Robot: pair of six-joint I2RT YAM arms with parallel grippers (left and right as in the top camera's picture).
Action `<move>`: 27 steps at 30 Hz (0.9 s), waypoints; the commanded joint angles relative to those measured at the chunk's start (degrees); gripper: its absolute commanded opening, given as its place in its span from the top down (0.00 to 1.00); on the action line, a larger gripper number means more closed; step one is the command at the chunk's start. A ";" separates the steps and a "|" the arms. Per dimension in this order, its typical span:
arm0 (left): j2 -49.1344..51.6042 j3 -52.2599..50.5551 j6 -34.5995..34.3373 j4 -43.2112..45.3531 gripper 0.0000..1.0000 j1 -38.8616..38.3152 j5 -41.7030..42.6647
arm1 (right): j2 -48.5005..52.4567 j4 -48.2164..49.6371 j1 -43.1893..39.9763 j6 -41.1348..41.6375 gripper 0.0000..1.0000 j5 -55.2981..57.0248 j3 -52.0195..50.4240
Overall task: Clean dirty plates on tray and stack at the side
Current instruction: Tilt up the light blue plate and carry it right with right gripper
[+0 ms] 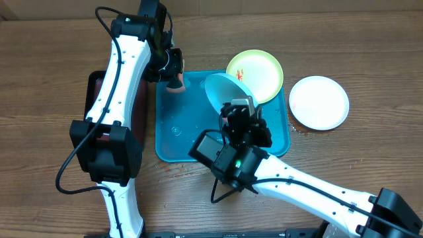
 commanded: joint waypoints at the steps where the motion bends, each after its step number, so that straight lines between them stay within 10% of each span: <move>1: -0.37 1.11 -0.52 -0.09 0.96 -0.74 -0.15 | -0.33 0.11 1.99 -0.50 0.96 12.37 0.39; 17: -0.37 1.09 -0.55 -0.20 0.96 -0.74 -0.15 | -0.33 0.42 3.82 -1.90 0.96 11.45 0.39; 27: -0.37 1.09 -0.55 -0.50 0.96 -1.40 -0.94 | -0.33 0.83 -6.49 4.22 0.96 -35.58 0.39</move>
